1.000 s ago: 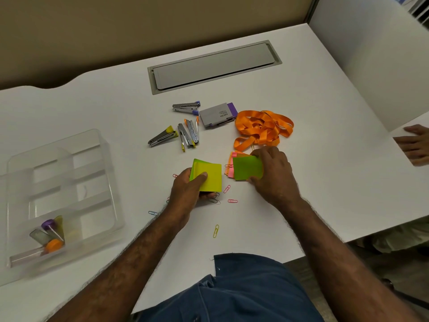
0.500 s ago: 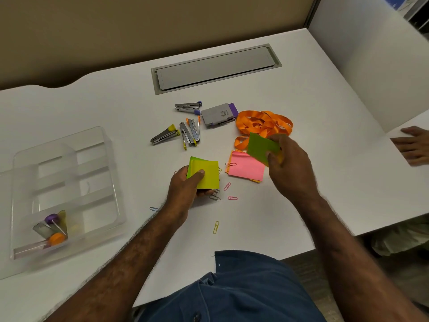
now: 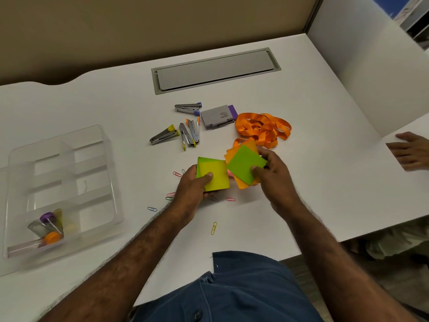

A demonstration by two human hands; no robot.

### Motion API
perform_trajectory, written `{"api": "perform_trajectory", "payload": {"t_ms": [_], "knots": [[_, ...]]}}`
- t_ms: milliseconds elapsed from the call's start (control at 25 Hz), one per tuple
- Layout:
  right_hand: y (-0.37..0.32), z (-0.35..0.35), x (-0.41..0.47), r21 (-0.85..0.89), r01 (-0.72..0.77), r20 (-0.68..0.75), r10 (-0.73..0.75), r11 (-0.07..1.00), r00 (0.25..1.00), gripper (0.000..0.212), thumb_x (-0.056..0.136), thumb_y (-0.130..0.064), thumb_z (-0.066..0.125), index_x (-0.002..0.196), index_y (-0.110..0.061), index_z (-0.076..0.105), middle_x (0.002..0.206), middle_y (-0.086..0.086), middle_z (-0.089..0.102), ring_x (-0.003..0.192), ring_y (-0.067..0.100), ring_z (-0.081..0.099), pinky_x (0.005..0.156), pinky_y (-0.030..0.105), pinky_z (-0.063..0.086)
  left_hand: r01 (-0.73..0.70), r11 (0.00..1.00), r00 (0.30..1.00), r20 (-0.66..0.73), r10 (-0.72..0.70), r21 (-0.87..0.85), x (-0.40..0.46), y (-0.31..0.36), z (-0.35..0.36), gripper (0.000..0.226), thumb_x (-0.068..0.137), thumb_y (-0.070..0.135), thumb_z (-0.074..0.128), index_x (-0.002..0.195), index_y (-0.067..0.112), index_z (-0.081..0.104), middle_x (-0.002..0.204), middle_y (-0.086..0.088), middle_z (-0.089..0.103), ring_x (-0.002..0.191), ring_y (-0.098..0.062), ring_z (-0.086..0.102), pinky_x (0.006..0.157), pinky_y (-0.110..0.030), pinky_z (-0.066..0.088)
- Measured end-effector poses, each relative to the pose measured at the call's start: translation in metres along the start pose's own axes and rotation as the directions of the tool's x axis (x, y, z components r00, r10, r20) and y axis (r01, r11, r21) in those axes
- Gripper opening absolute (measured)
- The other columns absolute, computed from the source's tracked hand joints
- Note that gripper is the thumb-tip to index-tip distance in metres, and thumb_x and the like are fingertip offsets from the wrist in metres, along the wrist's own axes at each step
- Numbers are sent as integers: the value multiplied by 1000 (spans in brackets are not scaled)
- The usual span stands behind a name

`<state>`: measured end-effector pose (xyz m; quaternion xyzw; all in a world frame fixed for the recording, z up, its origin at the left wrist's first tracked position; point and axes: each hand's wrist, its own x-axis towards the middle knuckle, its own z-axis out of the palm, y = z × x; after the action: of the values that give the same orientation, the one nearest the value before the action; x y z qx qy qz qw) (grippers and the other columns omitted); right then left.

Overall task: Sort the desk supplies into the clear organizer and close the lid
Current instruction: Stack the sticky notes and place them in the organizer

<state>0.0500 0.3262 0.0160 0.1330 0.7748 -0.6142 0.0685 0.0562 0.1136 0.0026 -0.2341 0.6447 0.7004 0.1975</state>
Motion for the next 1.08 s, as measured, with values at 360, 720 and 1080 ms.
{"api": "perform_trajectory", "payload": {"t_ms": [360, 720, 1080], "knots": [[3, 56, -23, -128, -101, -47, 96, 987, 994, 50, 102, -25, 62, 150, -18, 48, 143, 2, 56, 124, 17, 55, 98, 30, 52, -14, 999, 999, -30, 12, -50, -9, -3, 18, 23, 109, 43, 42, 113, 33, 62, 124, -6, 70, 116, -28, 69, 102, -55, 57], [-6, 66, -39, -281, 85, 236, -17, 956, 972, 53, 111, -39, 40, 160, -22, 31, 137, -8, 56, 116, 6, 58, 96, 29, 50, -101, 994, 993, -69, 99, -29, -8, -12, 15, 42, 105, 34, 57, 145, 22, 52, 135, -5, 67, 124, -28, 66, 106, -52, 54], [4, 4, 39, -796, 86, 87, -26, 600, 996, 82, 88, -42, 79, 156, -19, 40, 158, 7, 46, 142, 30, 46, 112, 47, 44, -23, 996, 983, -182, 7, -86, -3, -14, -1, 17, 103, 32, 62, 119, 28, 63, 127, -9, 72, 115, -33, 69, 105, -54, 55]]}}
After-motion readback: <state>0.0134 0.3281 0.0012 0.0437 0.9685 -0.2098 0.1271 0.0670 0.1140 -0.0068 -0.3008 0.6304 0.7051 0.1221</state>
